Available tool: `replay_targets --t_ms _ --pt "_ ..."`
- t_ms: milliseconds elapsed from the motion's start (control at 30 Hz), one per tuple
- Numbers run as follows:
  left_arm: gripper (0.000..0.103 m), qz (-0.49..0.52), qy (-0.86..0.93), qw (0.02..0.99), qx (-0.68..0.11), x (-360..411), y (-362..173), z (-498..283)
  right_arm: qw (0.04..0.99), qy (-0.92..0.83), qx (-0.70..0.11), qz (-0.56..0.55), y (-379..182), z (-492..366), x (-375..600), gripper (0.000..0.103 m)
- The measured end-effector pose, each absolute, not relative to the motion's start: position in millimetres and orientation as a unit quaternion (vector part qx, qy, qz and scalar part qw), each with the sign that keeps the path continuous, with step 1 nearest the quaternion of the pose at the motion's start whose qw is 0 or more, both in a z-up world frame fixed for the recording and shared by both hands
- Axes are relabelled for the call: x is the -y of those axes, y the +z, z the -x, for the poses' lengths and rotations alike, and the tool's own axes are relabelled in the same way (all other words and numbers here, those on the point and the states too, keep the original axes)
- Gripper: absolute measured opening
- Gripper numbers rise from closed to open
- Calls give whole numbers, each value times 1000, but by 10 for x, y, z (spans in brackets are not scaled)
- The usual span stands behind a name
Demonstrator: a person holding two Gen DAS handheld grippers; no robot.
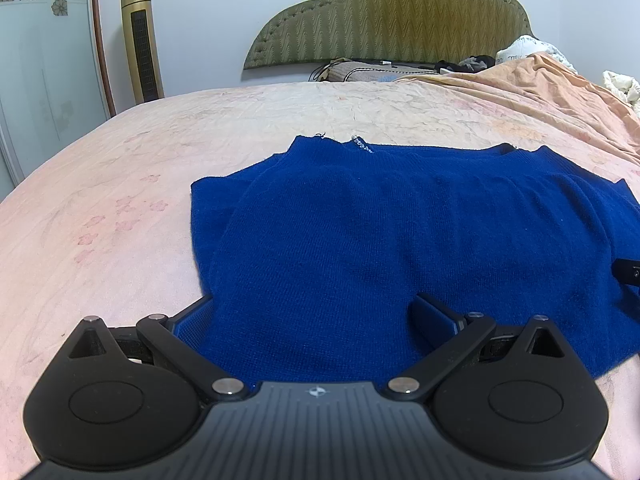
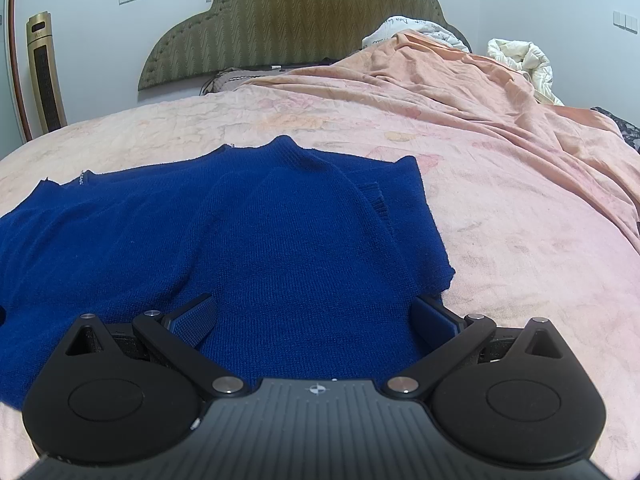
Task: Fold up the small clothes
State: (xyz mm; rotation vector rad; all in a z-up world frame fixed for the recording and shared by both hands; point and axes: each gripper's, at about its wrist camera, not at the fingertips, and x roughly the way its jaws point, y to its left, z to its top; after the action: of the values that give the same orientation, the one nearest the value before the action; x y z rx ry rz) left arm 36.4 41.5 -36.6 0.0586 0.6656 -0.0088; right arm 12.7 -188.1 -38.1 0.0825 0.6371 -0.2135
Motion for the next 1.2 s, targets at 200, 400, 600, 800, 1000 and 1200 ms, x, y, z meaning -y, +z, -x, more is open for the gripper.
replay_targets --t_ms 200,400,600,800,1000,1200 --pt "103 -29 -4 945 -327 -415 -366 -365 943 -105 -313 -40 -382 -129 1874 103" --pt "103 -29 -5 945 -327 -415 -366 -364 943 -105 -313 -39 -383 -129 1873 103" --pt "103 -44 -26 942 -332 -439 -298 -359 944 -107 -309 -38 -358 -107 1871 102" --pt "103 -57 -24 946 -319 -435 -143 -300 952 -81 -282 -85 -191 98 1773 103" --pt "103 -73 -18 946 -314 -403 -37 -280 959 -49 -275 -53 8 190 1487 103" --pt "103 -68 -24 943 -323 -447 -13 -260 957 -20 -287 -40 86 219 1249 103"
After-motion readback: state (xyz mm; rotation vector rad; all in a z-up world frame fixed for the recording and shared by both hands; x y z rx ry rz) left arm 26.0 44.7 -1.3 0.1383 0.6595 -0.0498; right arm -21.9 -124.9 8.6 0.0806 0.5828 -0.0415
